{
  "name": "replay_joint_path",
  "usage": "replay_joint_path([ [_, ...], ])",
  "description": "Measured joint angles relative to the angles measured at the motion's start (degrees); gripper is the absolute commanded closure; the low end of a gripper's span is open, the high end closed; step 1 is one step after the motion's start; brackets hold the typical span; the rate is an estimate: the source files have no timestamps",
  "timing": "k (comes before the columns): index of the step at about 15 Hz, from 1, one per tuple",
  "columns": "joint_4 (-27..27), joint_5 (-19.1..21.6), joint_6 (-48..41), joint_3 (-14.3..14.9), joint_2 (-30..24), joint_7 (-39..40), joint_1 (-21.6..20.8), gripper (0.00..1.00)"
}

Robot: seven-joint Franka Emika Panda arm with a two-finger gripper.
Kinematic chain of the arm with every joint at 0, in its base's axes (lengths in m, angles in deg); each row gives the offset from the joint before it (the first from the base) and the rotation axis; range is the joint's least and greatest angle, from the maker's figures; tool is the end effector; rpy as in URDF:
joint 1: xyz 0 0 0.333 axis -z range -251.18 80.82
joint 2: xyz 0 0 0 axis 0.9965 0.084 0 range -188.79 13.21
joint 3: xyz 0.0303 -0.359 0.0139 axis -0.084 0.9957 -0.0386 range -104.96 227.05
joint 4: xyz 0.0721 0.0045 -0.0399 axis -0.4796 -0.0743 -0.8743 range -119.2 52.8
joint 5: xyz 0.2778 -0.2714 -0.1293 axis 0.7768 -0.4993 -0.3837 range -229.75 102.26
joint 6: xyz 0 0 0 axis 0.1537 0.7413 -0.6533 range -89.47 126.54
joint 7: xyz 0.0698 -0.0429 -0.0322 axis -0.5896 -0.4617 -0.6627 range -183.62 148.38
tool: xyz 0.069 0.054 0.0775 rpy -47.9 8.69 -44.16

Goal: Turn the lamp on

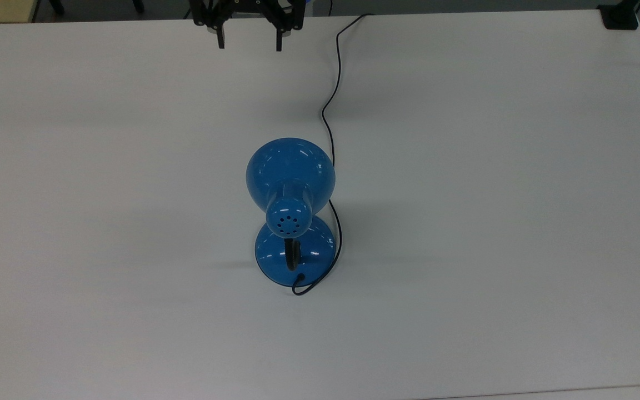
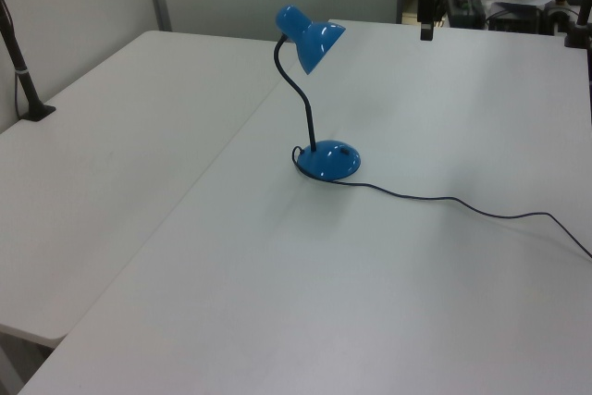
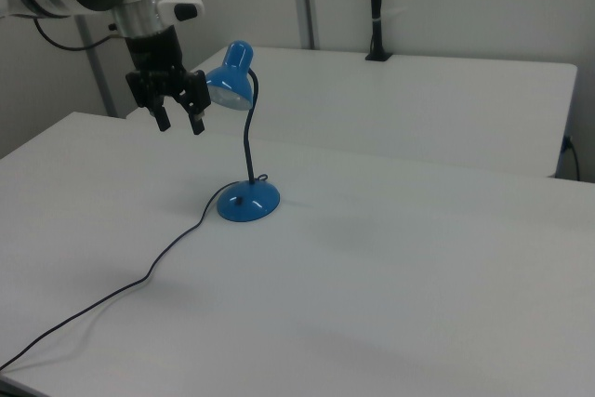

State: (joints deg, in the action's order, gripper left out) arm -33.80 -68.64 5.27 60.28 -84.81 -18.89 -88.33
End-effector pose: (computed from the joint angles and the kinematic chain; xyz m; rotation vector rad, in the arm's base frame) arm 0.5941 0.0310 0.6298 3.0562 0.0788 0.0101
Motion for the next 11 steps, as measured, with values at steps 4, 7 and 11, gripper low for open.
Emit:
replay_joint_path([
  [4, 0.0, 0.0, 0.0, 0.0, 0.0, 0.0, 0.0, 0.94],
  [7, 0.0, 0.0, 0.0, 0.0, 0.2, 0.0, 0.0, 1.0],
  [11, -0.1, 0.0, 0.0, 0.0, 0.4, 0.0, -0.1, 1.0],
])
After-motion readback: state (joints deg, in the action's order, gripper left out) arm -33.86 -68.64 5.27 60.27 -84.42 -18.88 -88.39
